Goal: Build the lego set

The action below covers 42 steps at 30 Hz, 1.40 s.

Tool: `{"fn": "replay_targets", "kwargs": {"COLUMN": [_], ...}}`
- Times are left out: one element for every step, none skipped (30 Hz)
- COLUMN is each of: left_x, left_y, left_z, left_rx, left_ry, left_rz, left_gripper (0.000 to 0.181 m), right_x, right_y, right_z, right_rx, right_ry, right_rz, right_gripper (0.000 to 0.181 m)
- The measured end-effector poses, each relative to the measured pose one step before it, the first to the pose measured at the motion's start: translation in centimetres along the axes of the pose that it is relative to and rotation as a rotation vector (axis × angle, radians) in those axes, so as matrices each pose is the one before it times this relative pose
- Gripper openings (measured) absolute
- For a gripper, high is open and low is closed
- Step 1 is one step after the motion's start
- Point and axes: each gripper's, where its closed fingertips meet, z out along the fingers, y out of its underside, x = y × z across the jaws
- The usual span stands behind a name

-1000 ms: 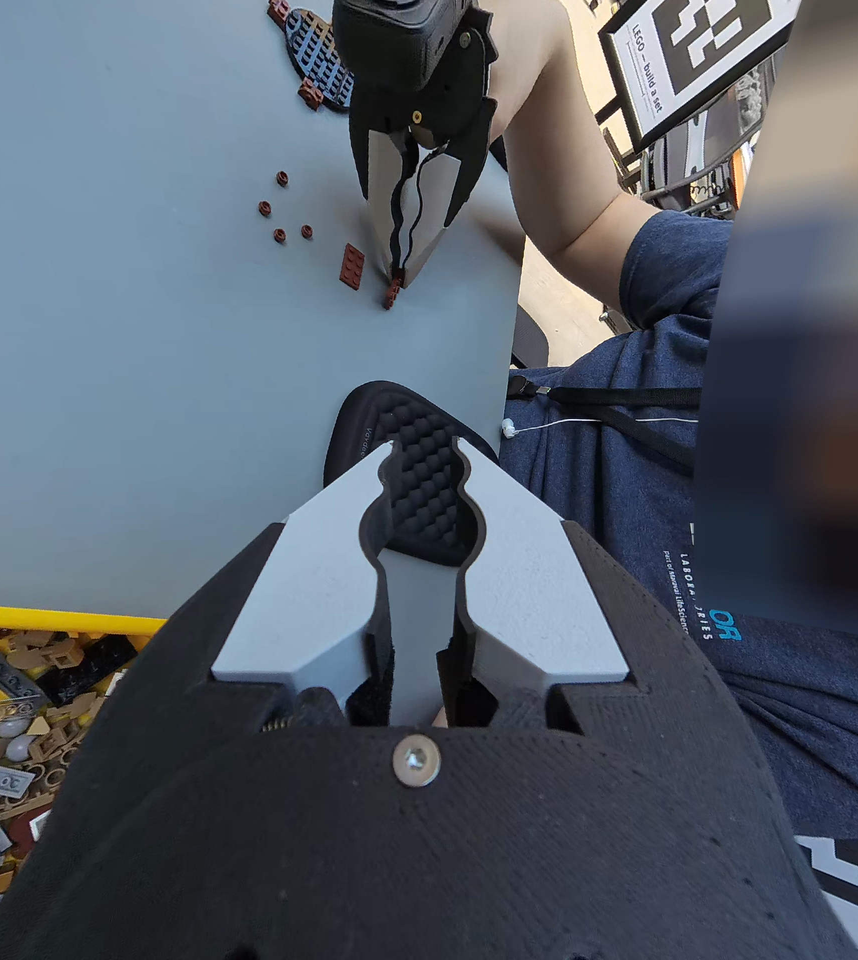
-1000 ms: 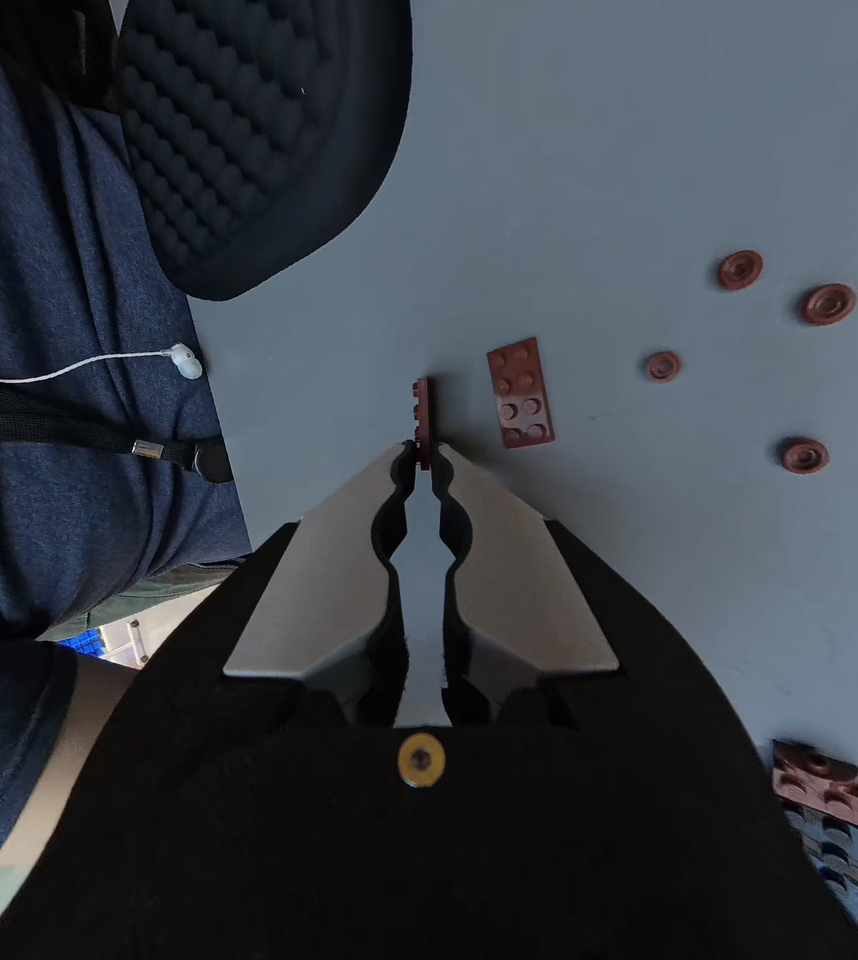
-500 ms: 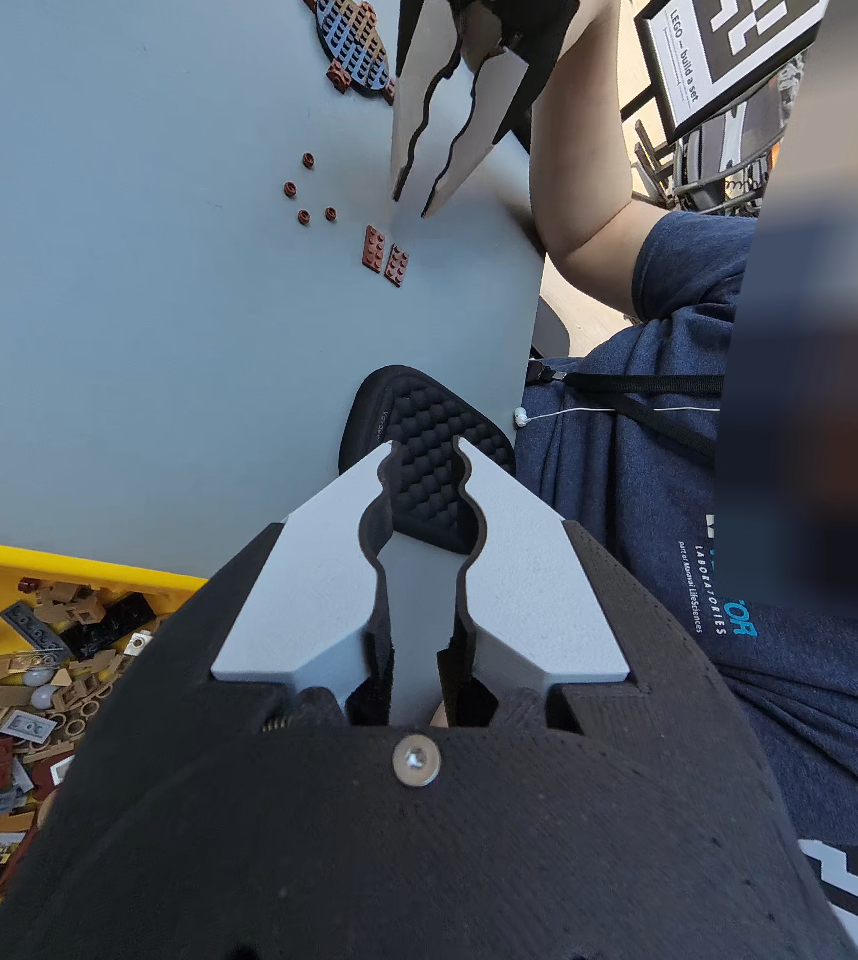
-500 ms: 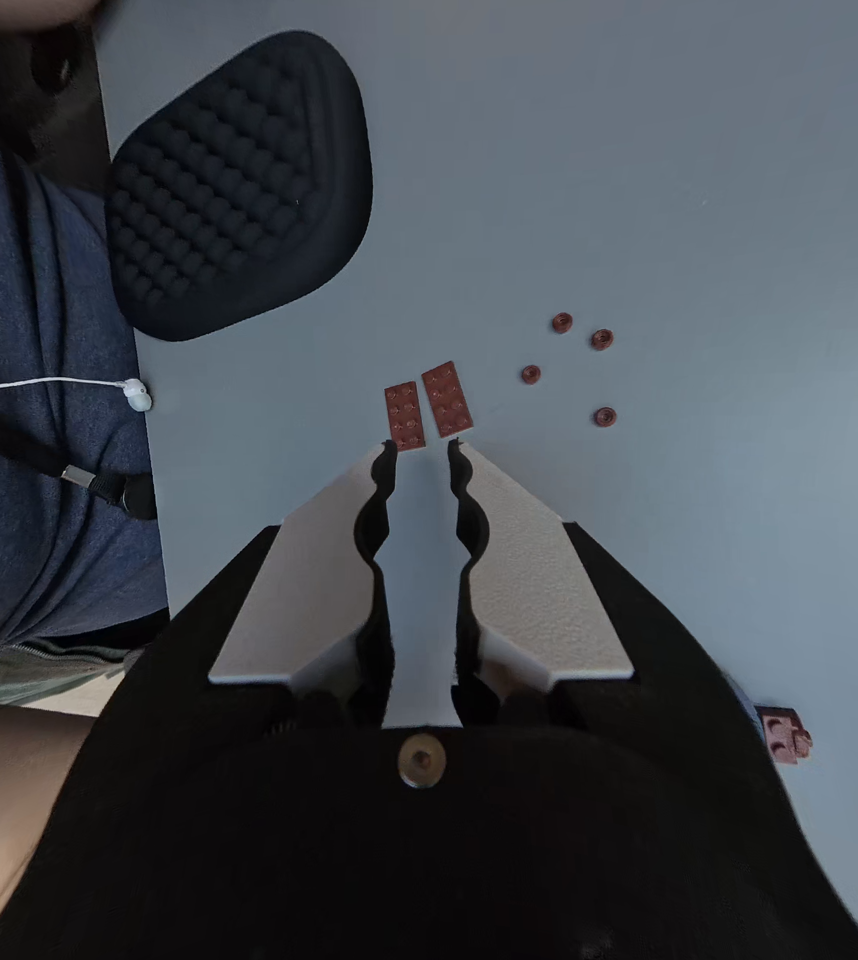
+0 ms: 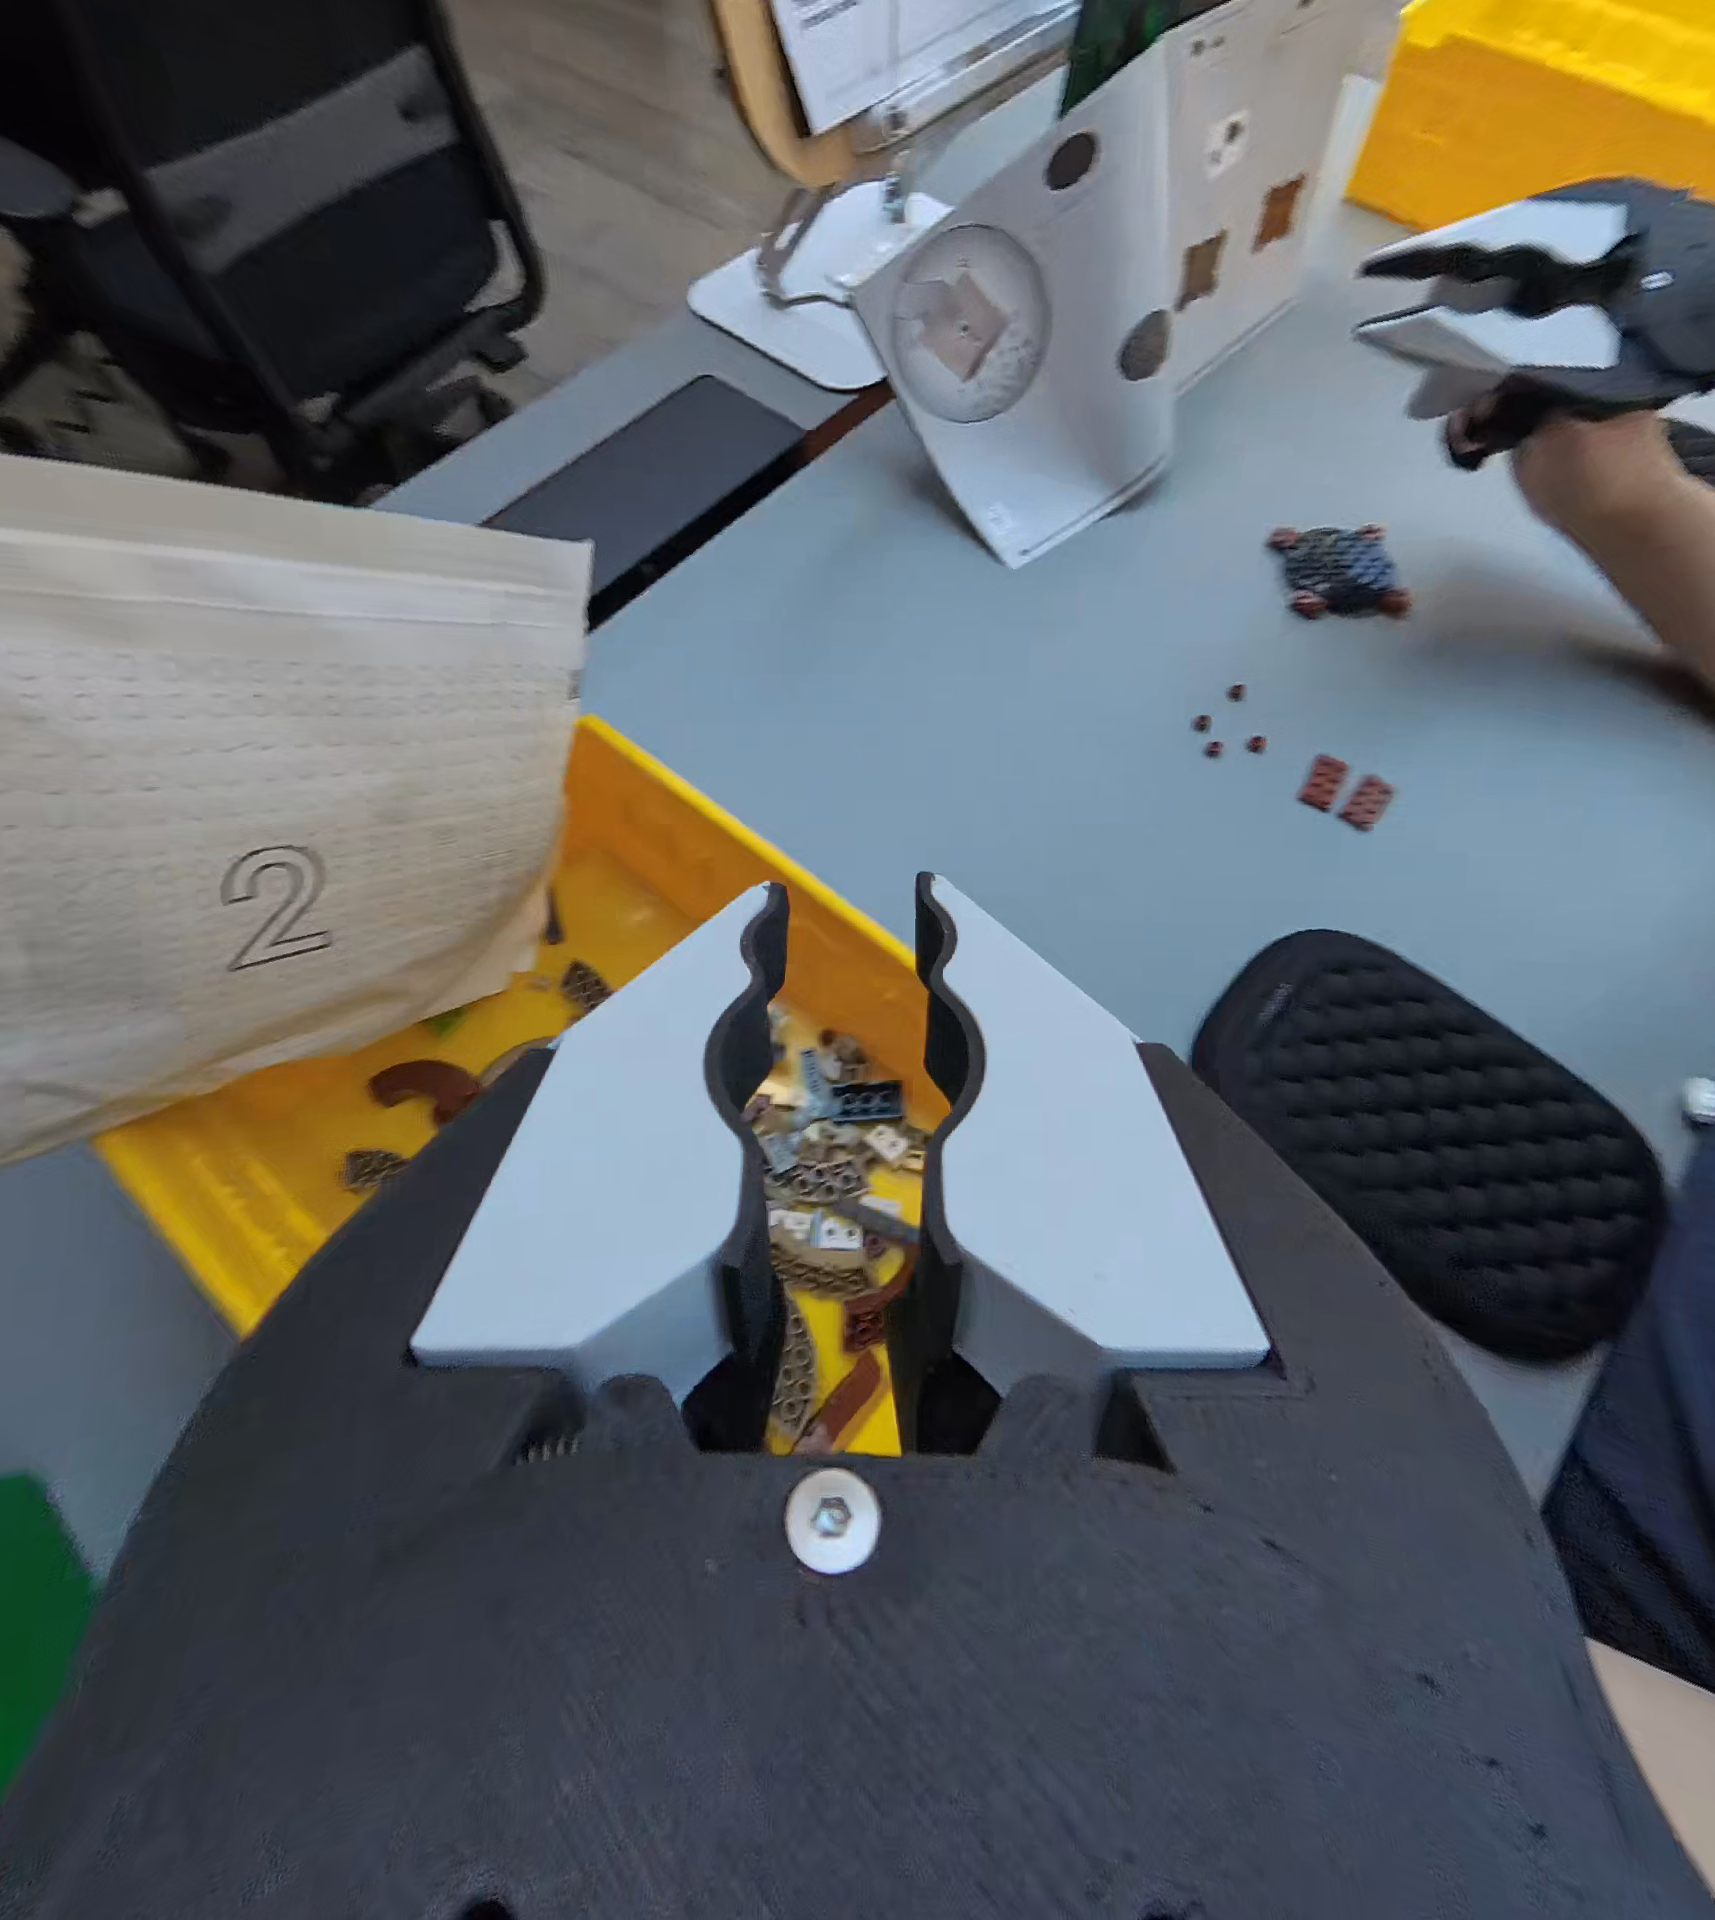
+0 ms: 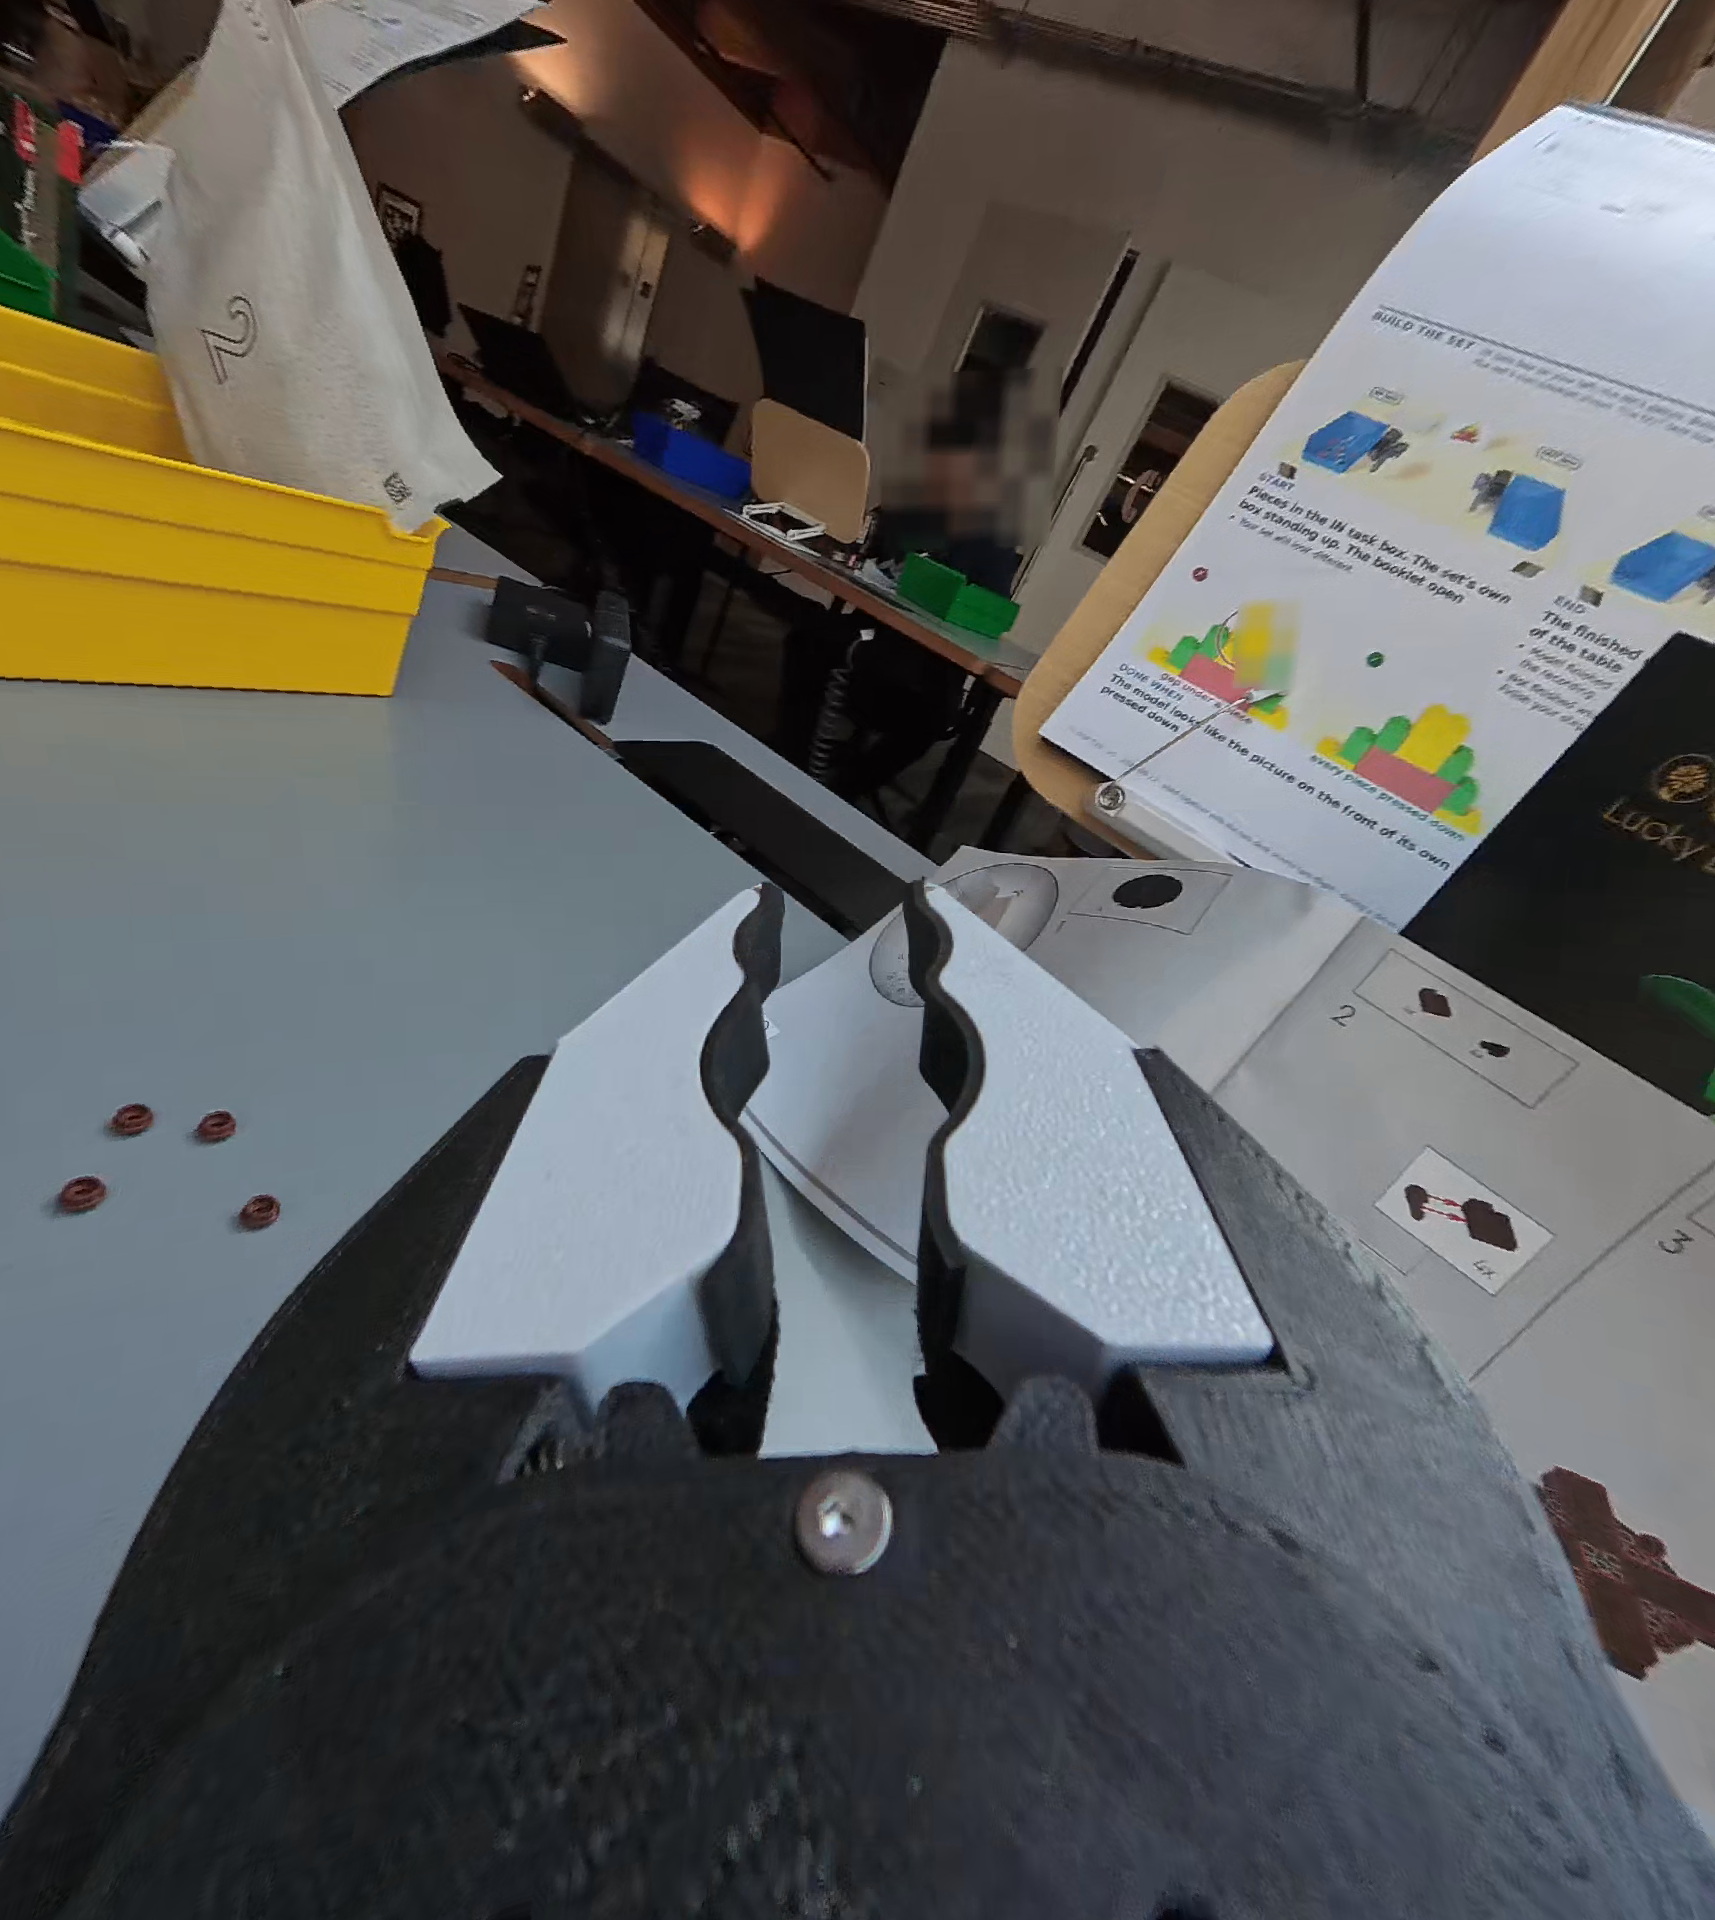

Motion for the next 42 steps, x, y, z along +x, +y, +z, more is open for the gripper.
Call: {"fn": "replay_targets", "kwargs": {"left_x": [-1.229, -1.254, -1.353, -1.162, -0.672, -0.169, -0.070, -0.249, -0.404, -0.452, -0.345, -0.097, 0.087, 0.135, 0.002, -0.144, -0.246, -0.141, 0.171, 0.134, 0.006, 0.008, 0.040, 0.061, 0.050, 0.014, 0.029, -0.007, -0.002, 0.067, 0.181, 0.207, 0.069, -0.039, -0.122, -0.165, -0.094, 0.086, 0.204, 0.034, -0.026, -0.036], "left_y": [0.710, 0.827, 0.981, 1.195, 1.424, 1.444, 1.215, 0.998, 1.017, 1.106, 1.047, 0.822, 0.518, 0.281, 0.239, 0.336, 0.364, 0.208, -0.099, -0.188, -0.109, -0.009, -0.008, -0.028, -0.078, -0.090, -0.059, -0.024, 0.030, 0.051, 0.004, -0.014, 0.005, 0.019, 0.012, 0.083, 0.206, 0.203, 0.150, 0.035, -0.109, -0.149], "left_z": [-0.296, -0.120, 0.029, 0.207, 0.433, 0.636, 0.794, 0.906, 0.995, 1.042, 1.094, 1.129, 1.103, 1.017, 0.896, 0.763, 0.638, 0.505, 0.404, 0.327, 0.281, 0.239, 0.179, 0.119, 0.082, 0.064, 0.056, 0.039, 0.041, 0.073, 0.094, 0.108, 0.111, 0.111, 0.156, 0.203, 0.234, 0.235, 0.199, 0.119, 0.038, 0.014], "left_rx": [-0.0203, -0.0299, -0.0428, -0.0592, -0.0755, -0.0832, -0.0756, -0.0683, -0.0761, -0.0881, -0.0876, -0.0772, -0.0588, -0.0408, -0.0318, -0.0328, -0.0312, -0.0186, -0.0012, 0.0037, -0.0026, -0.0080, -0.0087, -0.0065, -0.0031, -0.0016, -0.0043, -0.0061, -0.0102, -0.0117, -0.0096, -0.0090, -0.0083, -0.0076, -0.0066, -0.0086, -0.0143, -0.0132, -0.0104, -0.0060, 0.0023, 0.0040], "left_ry": [-0.0797, -0.0765, -0.0789, -0.0651, -0.0331, -0.0020, 0.0034, -0.0087, -0.0196, -0.0220, -0.0145, 0.0022, 0.0151, 0.0206, 0.0147, 0.0075, 0.0015, 0.0063, 0.0217, 0.0159, 0.0045, 0.0018, 0.0016, 0.0007, 0.0004, -0.0022, -0.0010, -0.0052, -0.0085, -0.0058, 0.0020, 0.0044, -0.0023, -0.0039, -0.0028, -0.0001, 0.0072, 0.0176, 0.0229, 0.0104, 0.0041, 0.0014], "left_rz": [0.0163, 0.0059, -0.0047, -0.0128, -0.0185, -0.0155, -0.0085, -0.0048, -0.0100, -0.0171, -0.0194, -0.0138, -0.0028, 0.0082, 0.0104, 0.0053, 0.0002, -0.0003, 0.0046, 0.0081, 0.0074, 0.0039, 0.0038, 0.0053, 0.0051, 0.0018, 0.0010, 0.0019, 0.0044, 0.0060, 0.0072, 0.0072, 0.0048, -0.0001, -0.0055, -0.0122, -0.0174, -0.0184, -0.0142, -0.0098, -0.0069, -0.0033], "left_gripper": [0.026, 0.031, 0.041, 0.046, 0.045, 0.044, 0.044, 0.039, 0.033, 0.033, 0.033, 0.033, 0.032, 0.037, 0.039, 0.040, 0.043, 0.042, 0.039, 0.041, 0.040, 0.039, 0.039, 0.039, 0.038, 0.038, 0.040, 0.042, 0.043, 0.044, 0.044, 0.044, 0.043, 0.042, 0.041, 0.040, 0.041, 0.038, 0.040, 0.040, 0.039, 0.040], "right_x": [0.100, 0.035, -0.064, -0.228, -0.270, -0.208, -0.254, -0.188, 0.000, 0.018, -0.047, 0.019, 0.065, 0.022, 0.084, 0.184, 0.133, 0.120, 0.095, 0.063, 0.042, 0.013, 0.017, -0.006, 0.001, -0.004, -0.016, -0.033, -0.063, -0.080, -0.045, -0.035, -0.048, -0.022, -0.025, -0.022, -0.009, -0.009, -0.008, -0.018, -0.039, -0.058], "right_y": [-0.047, 0.030, 0.075, 0.079, 0.029, -0.041, -0.004, 0.089, 0.044, 0.011, 0.084, 0.107, 0.046, 0.029, 0.053, 0.023, -0.038, -0.001, 0.032, 0.054, 0.056, 0.088, 0.065, 0.008, -0.006, -0.014, -0.021, -0.017, 0.001, 0.035, 0.050, 0.061, 0.048, 0.028, 0.022, 0.006, 0.024, 0.005, 0.004, 0.008, -0.004, 0.005], "right_z": [0.000, 0.032, 0.056, 0.082, 0.074, 0.057, 0.080, 0.084, 0.040, 0.019, 0.027, 0.007, -0.015, -0.029, -0.034, -0.058, -0.067, -0.051, -0.026, -0.005, 0.007, 0.013, 0.012, -0.005, -0.013, -0.004, -0.001, 0.006, 0.019, 0.036, 0.032, 0.022, 0.018, 0.011, 0.010, 0.009, 0.012, 0.009, 0.000, 0.012, 0.017, 0.022], "right_rx": [-0.0040, -0.0089, -0.0119, -0.0127, -0.0089, -0.0011, -0.0018, -0.0073, -0.0027, 0.0010, -0.0031, -0.0047, -0.0012, -0.0010, -0.0025, 0.0002, 0.0027, 0.0014, -0.0004, -0.0005, 0.0007, -0.0019, -0.0030, -0.0009, -0.0009, -0.0013, -0.0008, 0.0005, -0.0003, -0.0023, -0.0031, -0.0030, -0.0021, -0.0013, -0.0011, -0.0012, -0.0017, -0.0011, -0.0011, -0.0011, -0.0006, -0.0012], "right_ry": [0.0217, 0.0174, 0.0101, -0.0034, -0.0062, -0.0027, -0.0075, -0.0044, 0.0091, 0.0084, 0.0003, 0.0032, 0.0032, -0.0028, 0.0005, 0.0063, 0.0030, 0.0010, -0.0006, -0.0010, -0.0008, -0.0018, -0.0008, -0.0006, -0.0006, -0.0002, -0.0006, -0.0015, -0.0038, -0.0043, -0.0020, -0.0018, -0.0022, -0.0017, -0.0023, -0.0026, -0.0026, -0.0015, -0.0018, -0.0018, -0.0025, -0.0038], "right_rz": [-0.0197, -0.0220, -0.0230, -0.0205, -0.0167, -0.0126, -0.0055, -0.0020, -0.0077, -0.0098, -0.0051, -0.0006, 0.0012, 0.0030, 0.0041, 0.0028, 0.0033, 0.0055, 0.0078, 0.0085, 0.0054, 0.0035, 0.0017, -0.0016, -0.0031, -0.0021, -0.0012, -0.0006, 0.0005, 0.0006, -0.0017, -0.0023, -0.0016, -0.0006, 0.0007, 0.0011, 0.0019, 0.0014, 0.0004, 0.0002, 0.0005, 0.0010], "right_gripper": [0.023, 0.023, 0.023, 0.023, 0.023, 0.023, 0.023, 0.023, 0.023, 0.023, 0.023, 0.023, 0.023, 0.023, 0.023, 0.023, 0.023, 0.023, 0.023, 0.023, 0.023, 0.023, 0.023, 0.023, 0.023, 0.023, 0.023, 0.023, 0.023, 0.023, 0.023, 0.023, 0.023, 0.023, 0.023, 0.023, 0.023, 0.023, 0.023, 0.023, 0.023, 0.023]}}
